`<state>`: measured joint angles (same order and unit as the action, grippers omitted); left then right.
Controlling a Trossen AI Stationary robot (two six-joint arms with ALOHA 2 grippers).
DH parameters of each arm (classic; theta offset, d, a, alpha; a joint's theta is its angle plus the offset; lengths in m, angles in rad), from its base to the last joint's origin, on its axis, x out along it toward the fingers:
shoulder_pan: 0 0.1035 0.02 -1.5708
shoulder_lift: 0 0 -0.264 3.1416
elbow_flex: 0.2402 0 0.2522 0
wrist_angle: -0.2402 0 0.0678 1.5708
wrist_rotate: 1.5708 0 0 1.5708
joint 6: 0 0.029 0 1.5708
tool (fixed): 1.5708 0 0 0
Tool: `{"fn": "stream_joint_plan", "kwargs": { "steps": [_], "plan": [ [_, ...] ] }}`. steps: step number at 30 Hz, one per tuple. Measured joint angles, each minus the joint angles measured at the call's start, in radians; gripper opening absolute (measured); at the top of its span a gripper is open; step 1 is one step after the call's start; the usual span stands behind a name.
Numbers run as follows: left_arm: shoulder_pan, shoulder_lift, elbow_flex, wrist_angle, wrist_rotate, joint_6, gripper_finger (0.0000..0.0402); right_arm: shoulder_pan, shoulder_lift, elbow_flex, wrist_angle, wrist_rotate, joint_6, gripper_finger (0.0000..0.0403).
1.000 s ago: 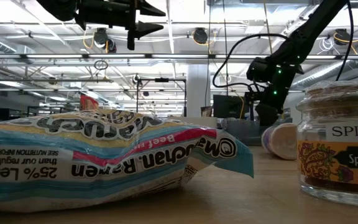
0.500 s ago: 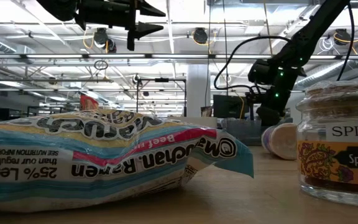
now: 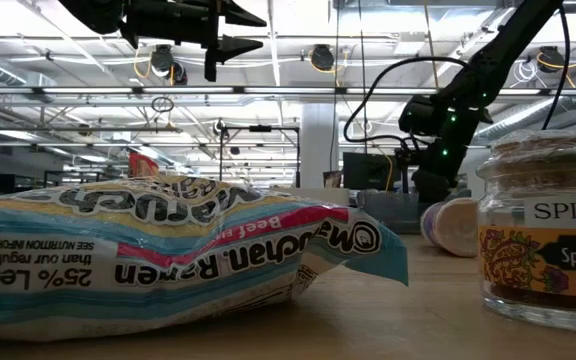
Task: Pick & Place Food Item
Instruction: Put the blue baby spoon into the right black bin, then put the light blue spoon into the right black bin
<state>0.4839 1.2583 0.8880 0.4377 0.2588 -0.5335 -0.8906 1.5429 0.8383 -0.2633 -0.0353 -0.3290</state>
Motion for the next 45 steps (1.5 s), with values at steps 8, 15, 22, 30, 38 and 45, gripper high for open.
{"fn": "stream_joint_plan", "kwargs": {
  "steps": [8,15,22,30,38,45],
  "plan": [
    [0.000,0.000,0.000,0.000,0.000,0.000,0.0177,0.000,0.000,0.000,0.002,0.006,0.000,0.0077],
    [0.000,0.000,0.000,0.000,0.000,0.000,0.0177,0.000,0.000,0.019,0.002,0.006,0.001,0.0090],
    [0.039,-0.003,0.000,0.017,0.039,-0.013,0.0177,0.003,-0.077,0.088,-0.003,0.007,0.015,0.0098],
    [0.135,-0.101,0.000,-0.050,0.231,-0.072,0.0177,0.003,-0.282,0.106,0.004,-0.103,0.258,0.0106],
    [0.150,-0.311,0.000,-0.444,0.290,0.033,0.0177,0.111,-0.435,0.106,0.053,-0.281,0.548,0.0127],
    [0.066,-0.467,0.000,-0.739,0.210,0.109,0.0177,0.343,-0.437,0.106,0.365,-0.313,0.760,0.0152]
  ]
}}
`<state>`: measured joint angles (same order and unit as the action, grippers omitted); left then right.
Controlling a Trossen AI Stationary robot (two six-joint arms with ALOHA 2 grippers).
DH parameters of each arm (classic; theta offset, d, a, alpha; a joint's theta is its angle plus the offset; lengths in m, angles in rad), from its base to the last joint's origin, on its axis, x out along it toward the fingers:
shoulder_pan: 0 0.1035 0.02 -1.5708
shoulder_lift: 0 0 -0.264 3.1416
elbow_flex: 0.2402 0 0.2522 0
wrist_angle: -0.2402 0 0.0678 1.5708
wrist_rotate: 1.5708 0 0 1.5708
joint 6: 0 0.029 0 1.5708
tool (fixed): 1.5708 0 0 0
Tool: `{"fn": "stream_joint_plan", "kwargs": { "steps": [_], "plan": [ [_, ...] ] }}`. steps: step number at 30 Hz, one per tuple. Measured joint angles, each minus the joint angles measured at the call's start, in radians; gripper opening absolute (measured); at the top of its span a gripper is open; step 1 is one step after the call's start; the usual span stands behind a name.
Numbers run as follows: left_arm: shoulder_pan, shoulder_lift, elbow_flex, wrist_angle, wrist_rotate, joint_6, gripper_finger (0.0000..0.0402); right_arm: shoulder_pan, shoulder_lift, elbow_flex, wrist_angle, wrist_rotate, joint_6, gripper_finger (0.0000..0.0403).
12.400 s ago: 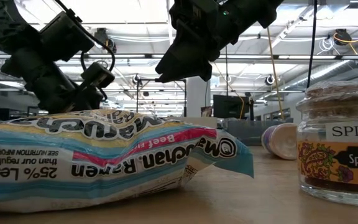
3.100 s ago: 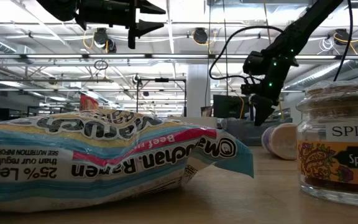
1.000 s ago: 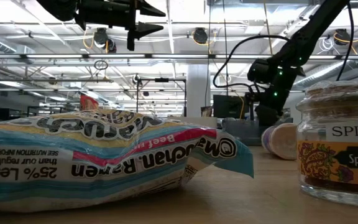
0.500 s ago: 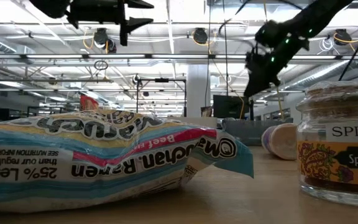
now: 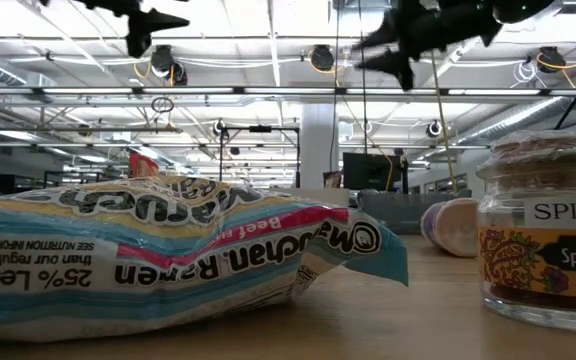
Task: Pick & Place Food Item
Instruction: Put the light blue spoon into the right black bin
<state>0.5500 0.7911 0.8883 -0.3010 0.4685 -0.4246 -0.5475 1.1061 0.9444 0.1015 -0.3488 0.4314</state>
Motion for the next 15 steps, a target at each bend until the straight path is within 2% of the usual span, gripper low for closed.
{"fn": "stream_joint_plan", "kwargs": {
  "steps": [5,9,15],
  "plan": [
    [-0.110,-0.034,0.000,-0.119,-0.037,0.018,0.0177,0.182,0.078,0.000,0.228,0.196,0.084,0.0170],
    [-0.207,-0.033,0.000,-0.245,-0.085,0.063,0.0177,0.299,0.179,0.001,0.328,0.320,0.103,0.0180],
    [-0.316,-0.033,-0.038,-0.311,-0.130,0.059,0.0177,0.409,0.358,0.000,0.474,0.348,0.279,0.0187]
  ]
}}
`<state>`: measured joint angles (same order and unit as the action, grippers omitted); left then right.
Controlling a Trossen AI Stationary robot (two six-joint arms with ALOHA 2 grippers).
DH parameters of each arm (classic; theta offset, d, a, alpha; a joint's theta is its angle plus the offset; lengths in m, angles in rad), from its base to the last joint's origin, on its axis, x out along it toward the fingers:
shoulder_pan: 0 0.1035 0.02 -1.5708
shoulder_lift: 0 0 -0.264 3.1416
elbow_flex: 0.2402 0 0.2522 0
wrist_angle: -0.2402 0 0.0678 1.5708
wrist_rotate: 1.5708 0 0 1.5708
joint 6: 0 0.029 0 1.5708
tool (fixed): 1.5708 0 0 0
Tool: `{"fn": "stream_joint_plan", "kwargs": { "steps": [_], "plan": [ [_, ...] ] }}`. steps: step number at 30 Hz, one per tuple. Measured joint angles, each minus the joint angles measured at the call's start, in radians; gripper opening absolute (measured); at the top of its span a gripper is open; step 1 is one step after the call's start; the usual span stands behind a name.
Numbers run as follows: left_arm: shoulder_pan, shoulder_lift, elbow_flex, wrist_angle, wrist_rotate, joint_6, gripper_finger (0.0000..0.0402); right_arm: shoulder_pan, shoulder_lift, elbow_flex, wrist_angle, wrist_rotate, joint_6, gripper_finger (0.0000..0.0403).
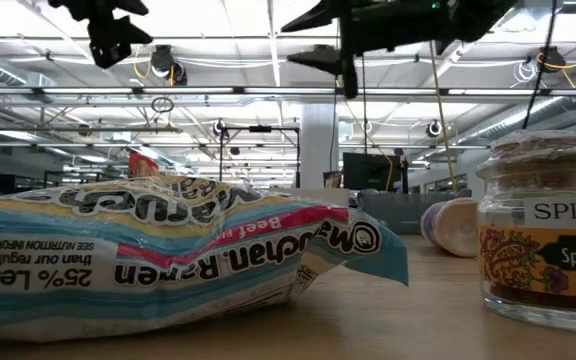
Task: Pick & Place Food Item
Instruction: Put the light blue spoon into the right black bin
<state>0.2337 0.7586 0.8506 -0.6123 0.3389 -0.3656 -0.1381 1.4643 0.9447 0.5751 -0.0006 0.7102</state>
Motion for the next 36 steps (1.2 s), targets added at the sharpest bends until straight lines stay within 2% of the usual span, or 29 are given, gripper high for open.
{"fn": "stream_joint_plan", "kwargs": {
  "steps": [8,15,20,22,26,29,32,34,36],
  "plan": [
    [-0.095,0.000,-0.137,0.064,0.000,-0.076,0.0177,0.078,0.196,0.000,0.251,0.000,0.172,0.0182],
    [-0.155,0.000,-0.324,0.334,0.000,-0.241,0.0177,0.095,0.293,0.000,0.406,0.004,0.282,0.0185],
    [-0.200,0.000,-0.409,0.522,-0.004,-0.299,0.0177,0.097,0.304,0.000,0.460,0.033,0.301,0.0183],
    [-0.216,0.000,-0.426,0.566,-0.030,-0.329,0.0177,0.097,0.306,0.000,0.469,0.061,0.299,0.0185],
    [-0.251,0.001,-0.430,0.619,-0.150,-0.366,0.0177,0.086,0.305,-0.001,0.548,0.095,0.325,0.0187],
    [-0.274,0.000,-0.430,0.703,-0.238,-0.381,0.0177,0.055,0.297,-0.001,0.624,-0.047,0.218,0.0186],
    [-0.287,0.000,-0.430,0.779,-0.302,-0.389,0.0177,0.048,0.216,-0.001,0.602,-0.151,0.119,0.0186],
    [-0.291,0.000,-0.430,0.806,-0.347,-0.421,0.0177,0.063,0.127,0.001,0.492,-0.190,0.032,0.0181],
    [-0.301,0.000,-0.430,0.814,-0.407,-0.465,0.0177,0.088,0.023,0.000,0.292,-0.210,-0.089,0.0175]
  ]
}}
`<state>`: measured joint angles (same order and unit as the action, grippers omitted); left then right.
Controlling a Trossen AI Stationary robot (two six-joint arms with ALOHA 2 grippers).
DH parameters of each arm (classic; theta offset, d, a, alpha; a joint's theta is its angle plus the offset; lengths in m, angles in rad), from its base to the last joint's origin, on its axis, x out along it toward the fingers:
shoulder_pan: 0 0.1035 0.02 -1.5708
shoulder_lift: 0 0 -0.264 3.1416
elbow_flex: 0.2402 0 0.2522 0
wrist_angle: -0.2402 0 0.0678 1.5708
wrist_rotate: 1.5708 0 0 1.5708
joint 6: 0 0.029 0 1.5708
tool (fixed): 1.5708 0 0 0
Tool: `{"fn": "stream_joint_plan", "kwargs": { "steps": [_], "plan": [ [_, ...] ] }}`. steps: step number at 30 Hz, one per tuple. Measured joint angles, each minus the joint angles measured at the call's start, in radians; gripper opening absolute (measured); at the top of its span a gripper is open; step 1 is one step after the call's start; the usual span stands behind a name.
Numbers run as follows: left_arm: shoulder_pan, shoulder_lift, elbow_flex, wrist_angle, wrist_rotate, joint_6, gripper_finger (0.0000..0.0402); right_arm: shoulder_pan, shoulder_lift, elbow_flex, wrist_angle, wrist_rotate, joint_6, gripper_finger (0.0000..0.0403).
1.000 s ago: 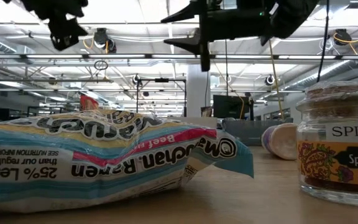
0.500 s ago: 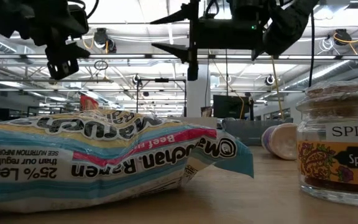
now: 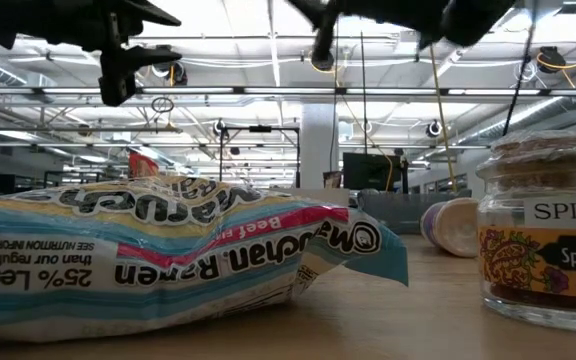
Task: Pick & Place Food Item
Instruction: Put the light blue spoon into the right black bin
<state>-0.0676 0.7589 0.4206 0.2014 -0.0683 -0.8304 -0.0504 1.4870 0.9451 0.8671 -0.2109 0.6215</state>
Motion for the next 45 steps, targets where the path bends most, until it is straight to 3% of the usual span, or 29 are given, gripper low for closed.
{"fn": "stream_joint_plan", "kwargs": {
  "steps": [3,8,16,20,25,28,32,39,45],
  "plan": [
    [-0.030,0.008,0.000,0.024,-0.086,-0.063,0.0177,0.051,-0.172,0.000,-0.318,0.046,-0.163,0.0167],
    [-0.099,0.105,0.008,0.137,-0.185,-0.133,0.0177,0.187,-0.401,0.000,-0.708,0.251,-0.288,0.0160],
    [-0.181,0.437,0.248,0.162,-0.243,-0.093,0.0177,0.383,-0.484,-0.016,-0.902,0.491,-0.235,0.0175],
    [-0.184,0.617,0.412,0.162,-0.181,-0.021,0.0177,0.399,-0.470,-0.083,-0.893,0.501,-0.152,0.0189],
    [-0.167,0.777,0.589,0.108,0.005,0.055,0.0177,0.398,-0.463,-0.182,-0.855,0.494,-0.033,0.0213],
    [-0.149,0.817,0.675,-0.098,0.072,0.064,0.0177,0.398,-0.464,-0.234,-0.783,0.459,0.032,0.0225],
    [-0.127,0.825,0.769,-0.448,0.087,0.111,0.0177,0.400,-0.464,-0.291,-0.692,0.442,0.088,0.0235],
    [-0.009,0.813,0.782,-0.705,0.224,0.151,0.0177,0.400,-0.464,-0.375,-0.474,0.442,0.122,0.0230],
    [0.136,0.823,0.703,-0.730,0.336,0.179,0.0177,0.400,-0.464,-0.386,-0.444,0.442,0.118,0.0228]
  ]
}}
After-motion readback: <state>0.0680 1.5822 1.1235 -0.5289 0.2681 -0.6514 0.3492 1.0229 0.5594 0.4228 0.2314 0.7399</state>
